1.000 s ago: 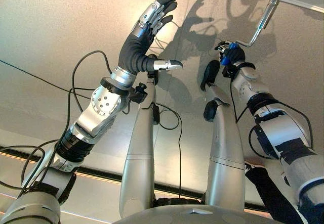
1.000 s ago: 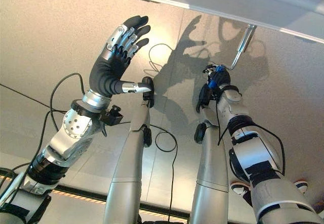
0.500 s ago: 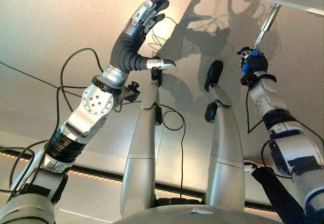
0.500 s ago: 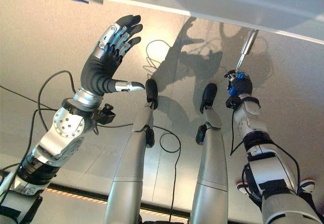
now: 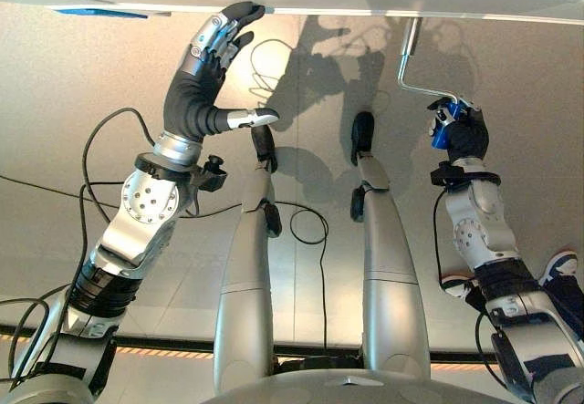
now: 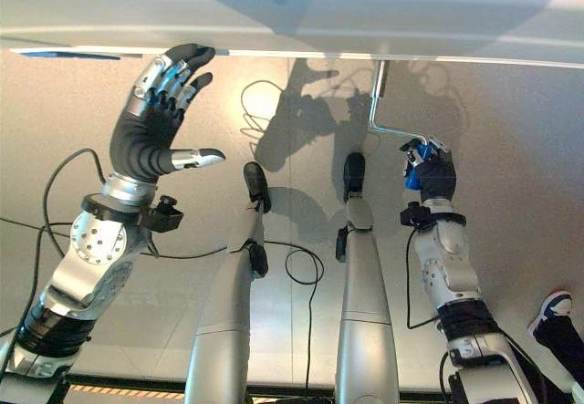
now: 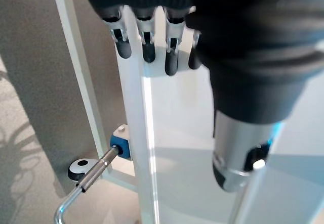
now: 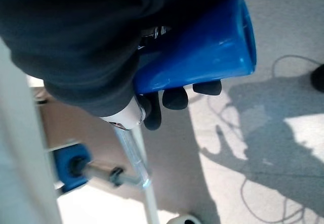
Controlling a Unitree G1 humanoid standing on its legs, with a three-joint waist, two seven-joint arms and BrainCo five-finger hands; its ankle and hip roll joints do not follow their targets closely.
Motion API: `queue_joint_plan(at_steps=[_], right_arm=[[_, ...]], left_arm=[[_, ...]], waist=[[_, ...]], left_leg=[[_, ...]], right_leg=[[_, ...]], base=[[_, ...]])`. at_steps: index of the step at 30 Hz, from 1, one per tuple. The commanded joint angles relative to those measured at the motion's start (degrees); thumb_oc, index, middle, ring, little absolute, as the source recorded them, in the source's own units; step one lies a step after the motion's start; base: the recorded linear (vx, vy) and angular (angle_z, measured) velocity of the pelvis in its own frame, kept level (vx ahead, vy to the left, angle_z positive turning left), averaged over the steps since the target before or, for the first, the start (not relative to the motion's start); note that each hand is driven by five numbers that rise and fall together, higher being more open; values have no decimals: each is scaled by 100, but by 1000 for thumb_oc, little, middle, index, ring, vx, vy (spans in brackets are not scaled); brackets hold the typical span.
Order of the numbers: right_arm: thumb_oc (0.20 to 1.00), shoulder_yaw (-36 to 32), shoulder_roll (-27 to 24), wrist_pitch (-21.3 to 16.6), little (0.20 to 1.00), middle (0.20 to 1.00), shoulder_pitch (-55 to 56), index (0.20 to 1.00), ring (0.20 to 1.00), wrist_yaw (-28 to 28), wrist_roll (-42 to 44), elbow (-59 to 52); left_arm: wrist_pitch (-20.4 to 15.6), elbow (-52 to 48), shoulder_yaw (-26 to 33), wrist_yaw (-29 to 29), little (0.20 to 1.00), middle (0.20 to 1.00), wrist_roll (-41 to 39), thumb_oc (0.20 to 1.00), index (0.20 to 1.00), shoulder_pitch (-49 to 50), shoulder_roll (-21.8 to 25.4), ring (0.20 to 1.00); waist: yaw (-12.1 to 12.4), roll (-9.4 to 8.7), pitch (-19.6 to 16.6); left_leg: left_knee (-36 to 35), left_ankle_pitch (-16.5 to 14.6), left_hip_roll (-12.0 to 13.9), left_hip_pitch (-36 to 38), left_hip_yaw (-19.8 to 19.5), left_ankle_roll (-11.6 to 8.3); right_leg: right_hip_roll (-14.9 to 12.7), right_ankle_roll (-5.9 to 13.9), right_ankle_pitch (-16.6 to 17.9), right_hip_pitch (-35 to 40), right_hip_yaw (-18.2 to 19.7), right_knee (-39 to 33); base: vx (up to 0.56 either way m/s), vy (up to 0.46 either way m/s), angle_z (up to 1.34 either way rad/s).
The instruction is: Raise the hospital bed
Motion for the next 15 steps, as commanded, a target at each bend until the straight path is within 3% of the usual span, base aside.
queue_joint_plan(at_steps=[1,6,7,10,15], right_arm=[[200,-1311,27,-1047,200,200,415,200,200,-219,469,-1197],[200,-926,40,-937,200,200,645,200,200,477,855,-2294],[200,-646,-41,-770,200,200,704,200,200,833,1047,-2599],[200,-78,-178,-516,200,200,669,200,200,1228,1364,-2871],[200,822,-456,-88,200,200,330,200,200,1618,1546,-2999]], left_arm=[[-401,-713,395,-58,1000,1000,459,1000,1000,117,17,1000],[-393,-931,551,-191,1000,1000,227,1000,1000,282,-10,1000],[-389,-992,552,-290,1000,1000,96,1000,1000,319,8,1000],[-369,-1047,483,-423,1000,1000,-84,1000,1000,356,33,1000],[-329,-984,307,-589,1000,1000,-317,1000,1000,283,192,1000]], waist=[[-178,-32,-103],[-216,-117,-103],[-209,-134,-103],[-176,-147,-103],[-94,-136,-103]], left_leg=[[397,-530,124,352,21,-92],[405,-531,128,398,22,-96],[411,-523,133,393,6,-95],[424,-513,133,379,3,-92],[434,-481,129,358,-8,-95]], right_leg=[[216,482,389,428,-108,-534],[235,469,405,505,-130,-574],[236,463,422,521,-145,-581],[232,459,450,535,-165,-600],[203,445,494,561,-204,-619]], base=[[0,0,0],[0,0,0],[0,0,0],[0,0,0],[0,0,0]])
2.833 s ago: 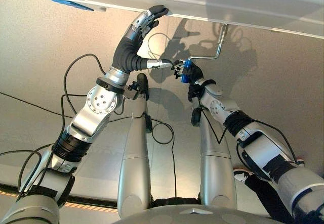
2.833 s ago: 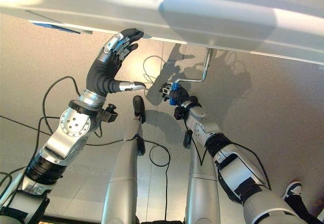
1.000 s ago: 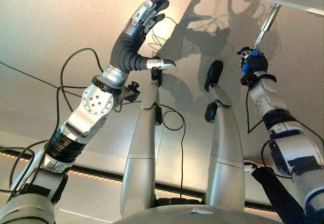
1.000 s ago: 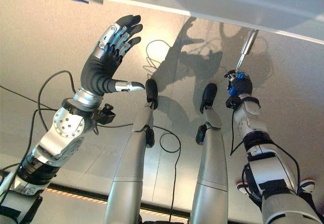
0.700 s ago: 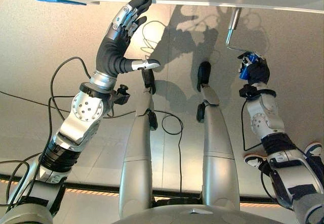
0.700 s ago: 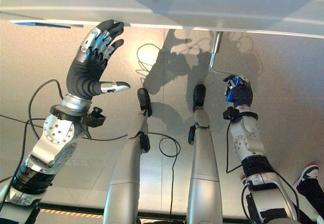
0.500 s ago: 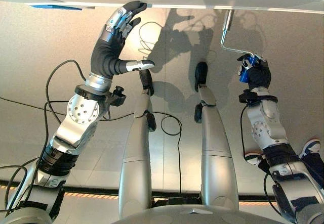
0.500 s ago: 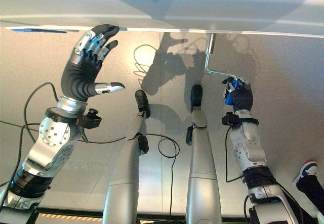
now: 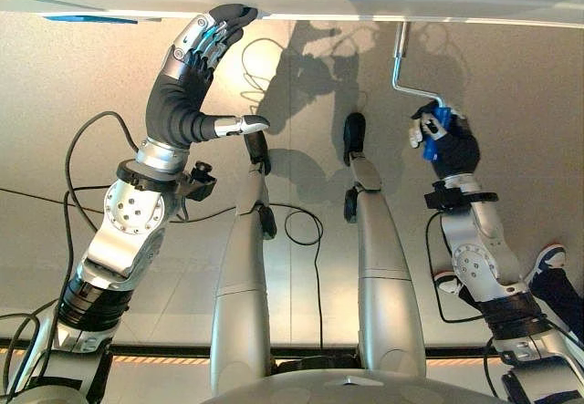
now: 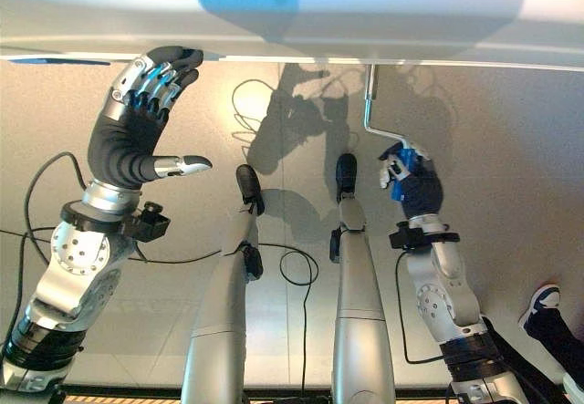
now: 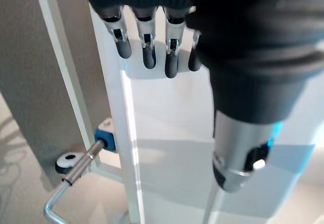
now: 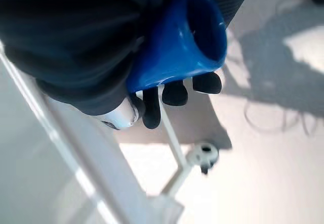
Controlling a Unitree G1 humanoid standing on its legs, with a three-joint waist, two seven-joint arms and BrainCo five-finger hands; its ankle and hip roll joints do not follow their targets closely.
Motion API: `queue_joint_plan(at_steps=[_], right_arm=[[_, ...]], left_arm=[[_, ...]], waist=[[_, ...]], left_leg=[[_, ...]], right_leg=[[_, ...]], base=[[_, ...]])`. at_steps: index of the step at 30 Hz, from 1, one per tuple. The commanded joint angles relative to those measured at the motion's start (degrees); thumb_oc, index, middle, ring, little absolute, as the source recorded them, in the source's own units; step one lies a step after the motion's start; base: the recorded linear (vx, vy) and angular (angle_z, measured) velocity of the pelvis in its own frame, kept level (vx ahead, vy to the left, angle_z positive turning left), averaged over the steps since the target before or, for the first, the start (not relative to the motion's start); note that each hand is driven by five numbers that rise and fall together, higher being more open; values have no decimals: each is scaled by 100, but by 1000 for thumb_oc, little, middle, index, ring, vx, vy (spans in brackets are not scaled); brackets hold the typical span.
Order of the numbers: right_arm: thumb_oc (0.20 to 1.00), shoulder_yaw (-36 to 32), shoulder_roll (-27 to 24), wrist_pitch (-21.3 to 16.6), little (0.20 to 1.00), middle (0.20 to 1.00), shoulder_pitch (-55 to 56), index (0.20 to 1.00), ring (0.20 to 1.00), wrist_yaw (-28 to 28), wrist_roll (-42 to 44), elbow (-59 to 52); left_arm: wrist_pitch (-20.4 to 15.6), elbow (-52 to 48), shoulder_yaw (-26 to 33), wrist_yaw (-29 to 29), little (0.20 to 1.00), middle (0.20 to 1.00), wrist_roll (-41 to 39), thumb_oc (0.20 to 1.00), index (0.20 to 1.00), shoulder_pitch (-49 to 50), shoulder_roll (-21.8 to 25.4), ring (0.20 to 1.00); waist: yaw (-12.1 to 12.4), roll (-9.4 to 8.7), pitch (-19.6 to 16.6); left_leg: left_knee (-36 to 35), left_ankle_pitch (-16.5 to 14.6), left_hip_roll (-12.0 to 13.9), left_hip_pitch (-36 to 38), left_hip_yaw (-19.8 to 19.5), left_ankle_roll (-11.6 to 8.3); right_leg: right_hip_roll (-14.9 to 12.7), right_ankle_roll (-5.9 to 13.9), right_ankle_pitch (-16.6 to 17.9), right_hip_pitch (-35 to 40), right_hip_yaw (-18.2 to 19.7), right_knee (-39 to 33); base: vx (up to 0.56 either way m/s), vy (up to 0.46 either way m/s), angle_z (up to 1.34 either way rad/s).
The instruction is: Raise the hospital bed
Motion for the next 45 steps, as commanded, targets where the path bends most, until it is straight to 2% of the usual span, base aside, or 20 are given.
queue_joint_plan(at_steps=[1,4,7,11,13,16,19,23,24,25,27,28,29,30,34,37,38,41,44,45], right_arm=[[200,97,-158,-436,200,200,-344,200,200,909,211,-1273],[200,921,-271,-166,200,200,-847,200,200,1164,330,-1226],[200,1317,-279,-67,200,200,-1186,200,200,1251,332,-1100],[200,2145,-93,133,200,200,-2109,200,200,1135,-290,-345],[200,2149,-90,129,200,200,-2116,200,200,1137,-290,-338],[200,2457,162,179,200,200,-2725,200,200,922,-864,406],[200,2507,367,215,200,200,-2942,200,200,844,-972,860],[200,2485,991,316,200,200,-3542,200,200,464,-1381,2696],[200,2486,999,308,200,200,-3552,200,200,468,-1380,2712],[200,2386,1226,364,200,200,-3893,200,200,172,-1720,3716],[200,2356,1326,412,200,200,-4057,200,200,117,-1816,4147],[200,2291,1341,503,200,200,-4335,200,200,-4,-1968,4931],[200,2289,1343,499,200,200,-4343,200,200,-1,-1966,4940],[200,2203,1265,579,200,200,-4531,200,200,-81,-2047,5541],[200,1921,1124,592,200,200,-4754,200,200,-217,-1905,6368],[200,1639,852,625,200,200,-4973,200,200,-278,-1764,7136],[200,1494,566,675,200,200,-5029,200,200,-314,-1764,7522],[200,1403,309,713,200,200,-5028,200,200,-333,-1810,7776],[200,1088,-272,740,200,200,-4851,200,200,-409,-1656,8064],[200,1084,-276,740,200,200,-4846,200,200,-408,-1655,8062]], left_arm=[[-333,-562,-17,-198,1000,1000,-189,1000,1000,-45,171,1000],[-300,-549,-280,-344,1000,1000,-493,1000,1000,-168,210,1000],[-289,-502,-461,-389,1000,1000,-603,1000,1000,-284,195,1000],[-284,-377,-748,-389,1000,1000,-654,1000,1000,-606,88,1000],[-284,-376,-745,-390,1000,1000,-655,1000,1000,-606,88,1000],[-310,-274,-910,-339,1000,1000,-653,1000,1000,-827,-135,1000],[-318,-235,-939,-297,1000,1000,-639,1000,1000,-867,-254,1000],[-318,-229,-1007,-274,1000,1000,-776,1000,1000,-922,-480,1000],[-318,-229,-1005,-275,1000,1000,-777,1000,1000,-922,-476,1000],[-341,-338,-1049,-303,1000,1000,-880,1000,1000,-906,-437,1000],[-337,-370,-1071,-334,1000,1000,-949,1000,1000,-904,-415,1000],[-338,-367,-1211,-363,1000,1000,-1068,1000,1000,-959,-431,1000],[-340,-364,-1212,-363,1000,1000,-1069,1000,1000,-965,-430,1000],[-308,-351,-1330,-381,1000,1000,-1090,1000,1000,-1007,-465,1000],[-286,-376,-1457,-387,1000,1000,-1108,1000,1000,-1101,-453,1000],[-291,-396,-1538,-398,1000,1000,-1134,1000,1000,-1199,-373,1000],[-288,-368,-1575,-413,1000,1000,-1131,1000,1000,-1248,-302,1000],[-292,-336,-1619,-433,1000,1000,-1124,1000,1000,-1291,-236,1000],[-283,-276,-1682,-483,1000,1000,-1079,1000,1000,-1366,-71,1000],[-284,-274,-1689,-484,1000,1000,-1080,1000,1000,-1371,-72,1000]], waist=[[-10,-55,-101],[84,-17,-101],[125,14,-101],[264,108,-101],[260,109,-101],[361,186,-101],[407,220,-101],[570,357,-101],[569,355,-101],[666,424,-101],[707,446,-101],[763,477,-101],[765,477,-101],[777,486,-101],[809,534,-101],[841,596,-101],[851,636,-101],[858,666,-101],[824,713,-101],[829,713,-101]], left_leg=[[443,-478,73,306,-2,-88],[449,-448,61,301,-27,-88],[454,-442,51,299,-38,-89],[445,-434,31,331,-67,-91],[446,-434,31,327,-69,-91],[449,-443,7,333,-91,-86],[471,-455,0,315,-104,-79],[506,-479,-18,278,-120,-65],[509,-481,-17,274,-121,-65],[506,-482,-18,267,-130,-64],[516,-490,-16,255,-132,-61],[549,-501,-20,221,-129,-60],[552,-502,-19,216,-129,-60],[569,-510,-29,185,-127,-57],[615,-530,-47,115,-150,-50],[653,-548,-60,45,-163,-52],[665,-557,-66,9,-154,-49],[674,-567,-64,-12,-149,-49],[707,-598,-75,-36,-122,-41],[707,-599,-75,-34,-122,-41]], right_leg=[[143,451,455,460,-190,-528],[113,451,488,487,-222,-544],[100,452,499,499,-234,-554],[63,452,507,553,-262,-569],[63,452,506,551,-264,-569],[34,455,495,565,-280,-578],[20,453,492,559,-285,-572],[5,439,476,533,-284,-558],[6,439,476,530,-285,-558],[-9,438,471,530,-292,-561],[-8,433,468,521,-292,-563],[-14,427,457,498,-302,-547],[-13,427,457,494,-302,-546],[-11,419,443,470,-312,-529],[-8,413,408,398,-316,-457],[-9,410,375,327,-317,-409],[-19,412,361,277,-319,-376],[-22,414,343,251,-324,-365],[-14,420,312,189,-281,-304],[-14,420,311,190,-280,-303]], base=[[0,0,0],[-2,10,0],[0,0,0],[-1,8,0],[0,0,0],[0,0,0],[5,11,3],[2,5,1],[0,0,0],[0,0,0],[0,0,0],[0,0,0],[0,0,0],[0,0,0],[9,13,4],[4,7,3],[0,0,0],[3,2,3],[1,3,1],[4,-8,5]])
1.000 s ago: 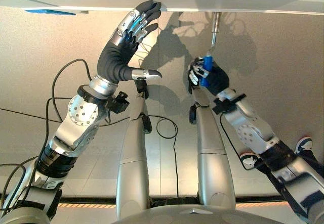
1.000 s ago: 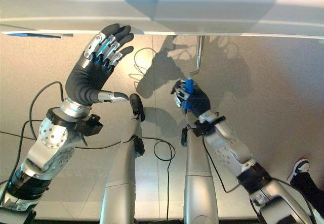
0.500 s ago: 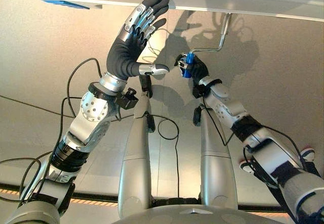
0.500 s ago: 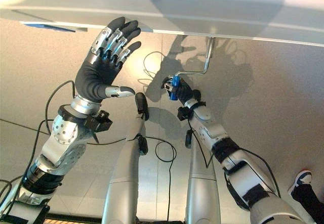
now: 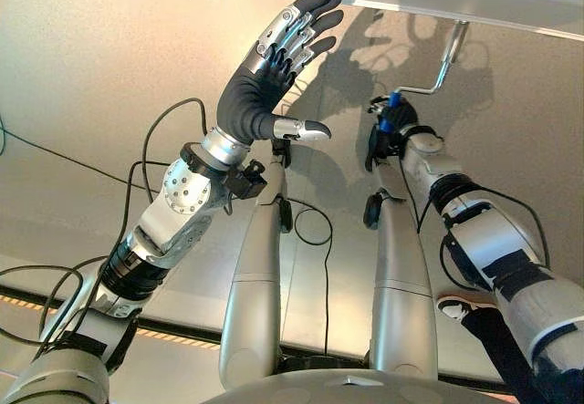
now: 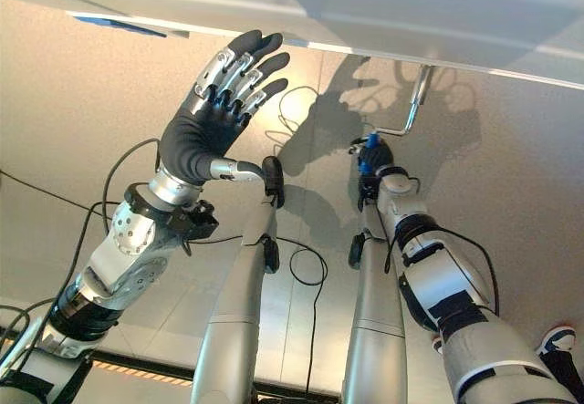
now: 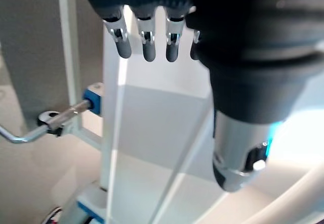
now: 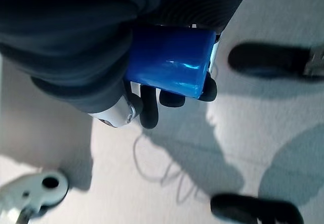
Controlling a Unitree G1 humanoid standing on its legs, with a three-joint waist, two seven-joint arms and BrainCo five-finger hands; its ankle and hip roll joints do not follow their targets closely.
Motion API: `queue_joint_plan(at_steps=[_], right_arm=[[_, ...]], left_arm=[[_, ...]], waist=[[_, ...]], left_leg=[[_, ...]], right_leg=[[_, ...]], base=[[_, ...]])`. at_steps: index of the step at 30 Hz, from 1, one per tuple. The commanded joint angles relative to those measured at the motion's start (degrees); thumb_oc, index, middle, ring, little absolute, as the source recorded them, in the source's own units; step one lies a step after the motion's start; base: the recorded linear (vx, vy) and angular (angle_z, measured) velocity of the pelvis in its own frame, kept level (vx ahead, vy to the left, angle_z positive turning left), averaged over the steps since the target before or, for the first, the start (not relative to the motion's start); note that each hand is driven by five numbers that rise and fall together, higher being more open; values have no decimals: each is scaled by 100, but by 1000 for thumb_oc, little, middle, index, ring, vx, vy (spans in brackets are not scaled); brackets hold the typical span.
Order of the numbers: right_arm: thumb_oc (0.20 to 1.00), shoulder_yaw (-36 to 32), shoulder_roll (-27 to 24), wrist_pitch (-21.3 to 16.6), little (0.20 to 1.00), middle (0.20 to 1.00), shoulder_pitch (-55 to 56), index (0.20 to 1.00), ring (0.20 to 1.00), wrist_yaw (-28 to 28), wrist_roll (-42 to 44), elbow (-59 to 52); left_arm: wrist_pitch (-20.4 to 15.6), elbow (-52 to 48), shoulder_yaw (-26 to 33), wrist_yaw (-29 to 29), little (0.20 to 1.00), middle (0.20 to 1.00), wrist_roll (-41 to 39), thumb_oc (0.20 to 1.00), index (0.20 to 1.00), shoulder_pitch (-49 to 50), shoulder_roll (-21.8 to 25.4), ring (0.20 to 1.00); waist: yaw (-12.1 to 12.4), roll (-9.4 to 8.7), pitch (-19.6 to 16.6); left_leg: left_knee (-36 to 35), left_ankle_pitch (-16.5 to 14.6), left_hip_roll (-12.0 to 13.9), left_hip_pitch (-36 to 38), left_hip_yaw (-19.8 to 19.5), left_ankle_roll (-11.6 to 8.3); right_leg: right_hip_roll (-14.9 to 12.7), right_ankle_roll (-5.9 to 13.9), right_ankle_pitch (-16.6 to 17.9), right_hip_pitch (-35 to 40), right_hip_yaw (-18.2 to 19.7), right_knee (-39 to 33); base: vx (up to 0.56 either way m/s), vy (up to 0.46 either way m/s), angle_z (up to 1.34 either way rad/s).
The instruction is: Raise the hospital bed
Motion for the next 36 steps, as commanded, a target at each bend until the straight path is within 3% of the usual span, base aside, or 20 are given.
queue_joint_plan(at_steps=[1,9,18,20,21,22,23,27,32,36], right_arm=[[200,-225,-914,-14,200,200,45,200,200,-193,111,163],[200,-1134,-1413,-292,200,200,796,200,200,-456,877,88],[200,-1847,-1529,-744,200,200,1543,200,200,-768,1336,-515],[200,-2111,-1426,-1110,200,200,1917,200,200,-999,1302,-1516],[200,-2139,-1397,-1098,200,200,1978,200,200,-1052,1265,-1598],[200,-2247,-1212,-1479,200,200,2423,200,200,-1221,1010,-2975],[200,-2468,-1049,-1626,200,200,2767,200,200,-1314,916,-3670],[200,-3034,-596,-2151,200,200,3493,200,200,-1422,520,-5620],[200,-3305,-147,-2401,200,200,4030,200,200,-1242,310,-7433],[200,-3052,-127,-2349,200,200,4201,200,200,-824,500,-8094]], left_arm=[[-285,-561,90,-211,1000,1000,-8,1000,1000,76,140,1000],[-333,-562,143,-273,1000,1000,-96,1000,1000,151,301,1000],[-370,-579,437,-181,1000,1000,-48,1000,1000,371,352,1000],[-376,-597,659,-106,1000,1000,22,1000,1000,487,309,1000],[-369,-611,660,-107,1000,1000,24,1000,1000,506,316,1000],[-385,-627,883,-44,1000,1000,78,1000,1000,610,234,1000],[-373,-631,952,-25,1000,1000,108,1000,1000,680,205,1000],[-398,-599,1285,69,1000,1000,299,1000,1000,879,115,1000],[-395,-828,1715,81,1000,1000,305,1000,1000,1235,165,1000],[-377,-979,1887,41,1000,1000,207,1000,1000,1352,197,1000]], waist=[[-250,370,-103],[-381,358,-103],[-548,269,-103],[-637,212,-103],[-635,201,-103],[-726,134,-103],[-773,85,-103],[-906,0,-103],[-1014,-129,-103],[-1052,-201,-103]], left_leg=[[788,-806,-52,103,146,36],[813,-837,-49,140,193,37],[789,-849,-49,213,214,23],[770,-843,-37,196,227,28],[770,-841,-39,207,229,29],[755,-829,-31,174,235,30],[760,-824,-31,184,240,34],[753,-827,-24,160,222,45],[757,-837,-6,153,230,51],[748,-818,9,144,241,50]], right_leg=[[33,505,289,281,-41,-399],[43,510,261,235,34,-349],[82,503,253,285,74,-373],[104,509,269,265,86,-395],[102,510,269,274,89,-393],[128,516,293,247,104,-426],[124,517,291,253,108,-412],[143,517,276,220,130,-381],[148,530,305,235,137,-409],[158,530,331,245,127,-435]], base=[[2,1,4],[1,-1,1],[0,0,0],[0,0,0],[0,0,0],[-9,-13,-5],[-5,-10,-7],[0,-3,-3],[-2,1,-1],[0,0,0]])
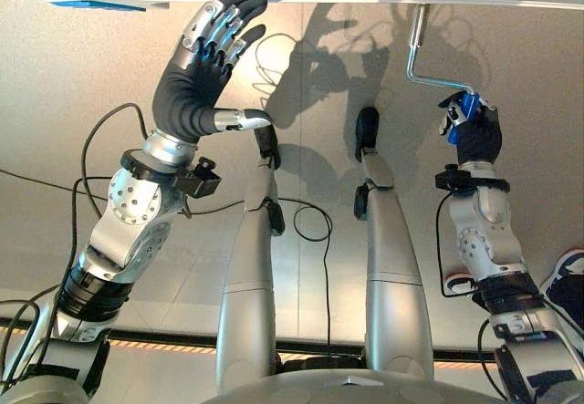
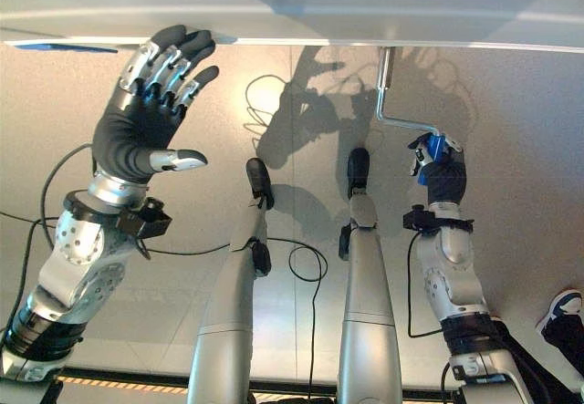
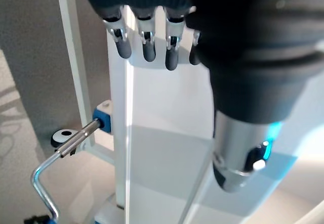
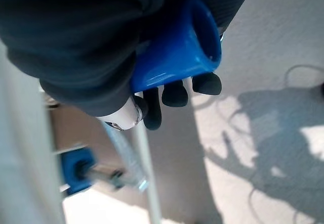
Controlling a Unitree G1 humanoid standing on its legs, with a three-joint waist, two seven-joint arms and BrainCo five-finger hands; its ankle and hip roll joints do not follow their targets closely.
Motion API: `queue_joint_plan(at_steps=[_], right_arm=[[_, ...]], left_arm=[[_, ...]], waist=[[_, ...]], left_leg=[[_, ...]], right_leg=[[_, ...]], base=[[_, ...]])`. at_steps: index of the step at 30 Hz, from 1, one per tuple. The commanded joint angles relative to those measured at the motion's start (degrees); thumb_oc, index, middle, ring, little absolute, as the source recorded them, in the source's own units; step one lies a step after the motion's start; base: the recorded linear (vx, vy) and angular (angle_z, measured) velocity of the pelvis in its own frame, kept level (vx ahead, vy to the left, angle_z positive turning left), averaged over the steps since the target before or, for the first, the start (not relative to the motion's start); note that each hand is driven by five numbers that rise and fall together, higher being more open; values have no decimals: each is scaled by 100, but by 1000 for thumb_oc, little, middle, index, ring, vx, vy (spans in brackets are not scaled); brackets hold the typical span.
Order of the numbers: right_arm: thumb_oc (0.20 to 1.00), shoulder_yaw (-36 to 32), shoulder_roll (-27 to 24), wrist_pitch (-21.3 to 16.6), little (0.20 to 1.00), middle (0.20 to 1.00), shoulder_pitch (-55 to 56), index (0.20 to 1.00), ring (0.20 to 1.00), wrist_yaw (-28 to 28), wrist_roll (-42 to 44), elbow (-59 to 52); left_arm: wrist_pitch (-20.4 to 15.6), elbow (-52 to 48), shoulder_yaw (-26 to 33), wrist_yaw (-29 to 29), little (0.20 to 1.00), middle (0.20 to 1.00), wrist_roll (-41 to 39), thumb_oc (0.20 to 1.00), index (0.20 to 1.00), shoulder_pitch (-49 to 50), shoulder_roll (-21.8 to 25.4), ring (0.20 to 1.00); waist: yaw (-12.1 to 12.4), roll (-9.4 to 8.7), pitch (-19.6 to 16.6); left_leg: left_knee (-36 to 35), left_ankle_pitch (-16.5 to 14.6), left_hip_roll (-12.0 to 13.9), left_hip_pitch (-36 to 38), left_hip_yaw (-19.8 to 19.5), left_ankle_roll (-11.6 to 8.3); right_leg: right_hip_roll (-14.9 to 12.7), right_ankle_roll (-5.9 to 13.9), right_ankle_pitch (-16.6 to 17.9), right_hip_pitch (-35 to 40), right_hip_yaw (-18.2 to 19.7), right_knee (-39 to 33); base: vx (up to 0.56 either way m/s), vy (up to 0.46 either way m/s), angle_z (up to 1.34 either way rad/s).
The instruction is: Raise the hospital bed
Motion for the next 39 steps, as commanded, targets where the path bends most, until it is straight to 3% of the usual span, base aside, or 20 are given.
queue_joint_plan(at_steps=[1,9,17,27,29,33,38,39], right_arm=[[200,-860,-150,-1090,200,200,-83,200,200,519,937,-1411],[200,287,-624,-394,200,200,99,200,200,1816,1744,-2177],[200,1844,-1017,152,200,200,-821,200,200,2284,1943,-2271],[200,3118,-691,434,200,200,-2167,200,200,2141,1319,-1438],[200,3121,-689,432,200,200,-2171,200,200,2142,1319,-1434],[200,3497,-290,614,200,200,-2674,200,200,1946,705,-246],[200,3489,413,776,200,200,-3262,200,200,1508,88,2025],[200,3492,423,767,200,200,-3272,200,200,1514,90,2042]], left_arm=[[-359,-638,382,-103,1000,1000,73,1000,1000,198,44,1000],[-354,-687,535,-295,1000,1000,-1,1000,1000,436,210,1000],[-329,-692,-4,-383,1000,1000,-95,1000,1000,120,229,1000],[-326,-472,-528,-348,1000,1000,-182,1000,1000,-335,25,1000],[-327,-471,-526,-348,1000,1000,-182,1000,1000,-335,25,1000],[-329,-312,-705,-253,1000,1000,-105,1000,1000,-539,-229,1000],[-342,-297,-788,-272,1000,1000,-279,1000,1000,-628,-472,1000],[-341,-298,-784,-273,1000,1000,-281,1000,1000,-626,-467,1000]], waist=[[-131,-191,-118],[-96,-280,-118],[25,-261,-118],[203,-148,-118],[201,-147,-118],[292,-86,-118],[451,57,-118],[449,52,-118]], left_leg=[[673,-724,88,221,80,-23],[656,-662,98,231,72,-45],[647,-625,98,240,59,-41],[628,-614,85,311,41,-34],[628,-614,85,310,40,-34],[633,-617,72,328,5,-34],[609,-615,63,351,-6,-34],[610,-616,64,349,-7,-34]], right_leg=[[203,446,365,410,-103,-497],[208,436,430,475,-151,-549],[192,428,463,512,-195,-566],[145,421,462,566,-225,-560],[145,421,462,566,-226,-560],[123,417,456,596,-239,-561],[104,403,444,617,-254,-580],[105,403,444,616,-255,-581]], base=[[0,0,0],[-7,-15,-2],[0,0,0],[0,0,0],[0,0,0],[0,0,0],[0,0,0],[0,0,0]])
